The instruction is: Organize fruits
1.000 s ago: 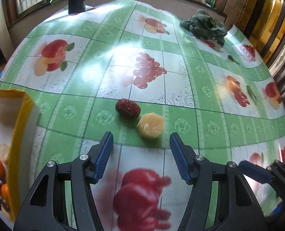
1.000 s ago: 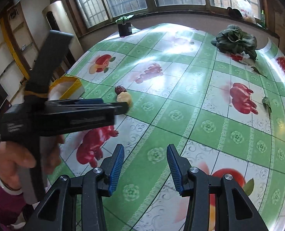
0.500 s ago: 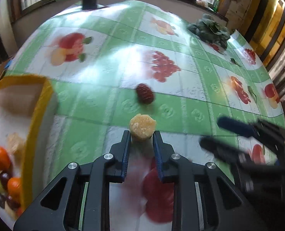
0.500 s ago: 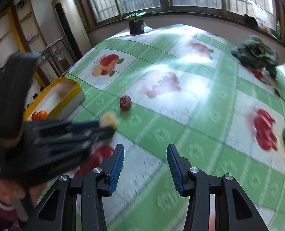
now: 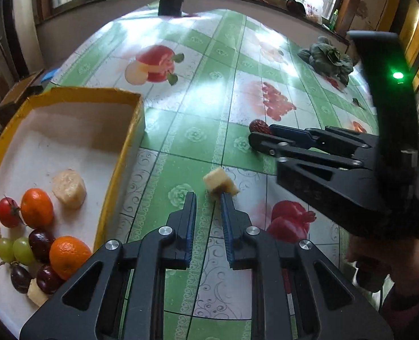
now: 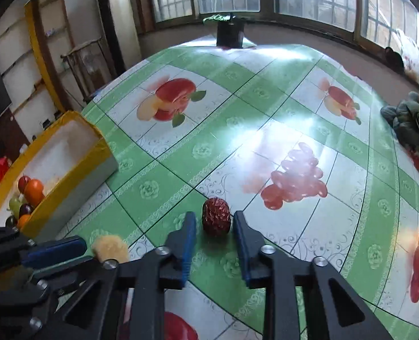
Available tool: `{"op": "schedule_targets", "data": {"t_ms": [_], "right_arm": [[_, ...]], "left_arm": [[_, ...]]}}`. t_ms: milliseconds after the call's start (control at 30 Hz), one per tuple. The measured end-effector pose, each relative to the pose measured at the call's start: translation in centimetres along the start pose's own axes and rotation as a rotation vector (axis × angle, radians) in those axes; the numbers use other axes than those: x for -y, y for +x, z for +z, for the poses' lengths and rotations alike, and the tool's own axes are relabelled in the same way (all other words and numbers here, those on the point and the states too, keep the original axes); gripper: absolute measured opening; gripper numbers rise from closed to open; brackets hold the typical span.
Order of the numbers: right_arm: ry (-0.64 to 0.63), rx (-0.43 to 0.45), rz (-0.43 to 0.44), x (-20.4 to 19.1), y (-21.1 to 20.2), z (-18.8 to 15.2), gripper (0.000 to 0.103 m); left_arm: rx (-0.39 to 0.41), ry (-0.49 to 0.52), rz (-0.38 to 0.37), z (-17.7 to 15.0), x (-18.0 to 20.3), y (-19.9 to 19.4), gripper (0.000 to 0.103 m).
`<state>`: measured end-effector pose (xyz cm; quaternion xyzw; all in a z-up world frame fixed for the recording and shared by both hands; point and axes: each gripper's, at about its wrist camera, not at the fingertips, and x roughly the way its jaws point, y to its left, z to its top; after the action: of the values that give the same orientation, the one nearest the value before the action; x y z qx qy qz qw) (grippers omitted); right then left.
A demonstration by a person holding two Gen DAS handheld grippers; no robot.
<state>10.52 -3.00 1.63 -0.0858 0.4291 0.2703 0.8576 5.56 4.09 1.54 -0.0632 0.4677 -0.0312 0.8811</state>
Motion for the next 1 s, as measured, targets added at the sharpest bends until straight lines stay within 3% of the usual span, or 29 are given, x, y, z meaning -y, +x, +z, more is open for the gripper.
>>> {"op": "schedule_targets", "data": {"t_ms": [167, 200, 300, 467, 867, 1000], "right_arm": [[0.021, -0.01, 0.004, 0.9, -1.0, -1.1, 0.019], [0.028, -0.011, 0.01, 1.0, -1.1, -1.2, 0.019], [0.049, -0.003, 0.011, 1.5, -1.3, -1.3, 0.019], [0.114, 0.025, 0.078, 2.3, -1.4, -1.2, 0.037], [0.045, 0.015, 0.078, 2.6, -1.1, -0.8, 0.04], [0.019, 0.008, 0.091, 2.3, -1.1, -0.7, 0.04]], "left_arm": [[0.001, 0.027, -0.019, -0.4, 0.5, -0.2, 0.018], [0.004, 0.052, -0.022, -0.6, 0.8, -0.3, 0.024], [0.018, 0.072, -0.041, -0.7, 1.1, -0.9, 0.054], [0.036, 0.086, -0.055, -0.2, 1.3, -1.4, 0.055], [-0.008, 0.059, -0.003, 1.2, 1.8, 1.8, 0.055], [-0.025, 0.065, 0.03, 0.8, 0.8, 1.8, 0.045]]}}
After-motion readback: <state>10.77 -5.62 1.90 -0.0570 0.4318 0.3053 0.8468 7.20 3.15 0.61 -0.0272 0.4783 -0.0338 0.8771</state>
